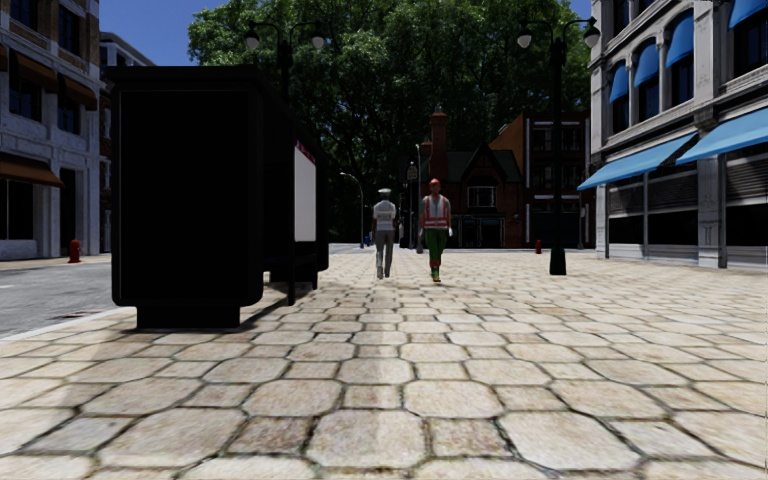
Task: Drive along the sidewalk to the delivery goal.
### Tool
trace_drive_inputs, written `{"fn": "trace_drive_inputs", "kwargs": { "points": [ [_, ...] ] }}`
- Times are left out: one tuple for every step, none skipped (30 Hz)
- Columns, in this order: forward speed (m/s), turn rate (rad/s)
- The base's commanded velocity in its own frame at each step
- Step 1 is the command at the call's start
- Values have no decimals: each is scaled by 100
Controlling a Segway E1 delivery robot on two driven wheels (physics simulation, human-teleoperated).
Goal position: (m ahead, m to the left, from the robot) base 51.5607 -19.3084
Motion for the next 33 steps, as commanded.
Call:
{"fn": "trace_drive_inputs", "kwargs": {
  "points": [
    [200,0],
    [200,0],
    [200,0],
    [200,0],
    [200,0],
    [200,0],
    [200,0],
    [200,0],
    [200,0],
    [200,0],
    [200,0],
    [200,0],
    [200,0],
    [200,0],
    [200,0],
    [200,0],
    [200,0],
    [200,0],
    [200,0],
    [200,0],
    [200,0],
    [200,0],
    [200,0],
    [200,0],
    [200,0],
    [200,0],
    [200,0],
    [200,0],
    [200,0],
    [200,0],
    [200,0],
    [200,0],
    [200,0]
  ]
}}
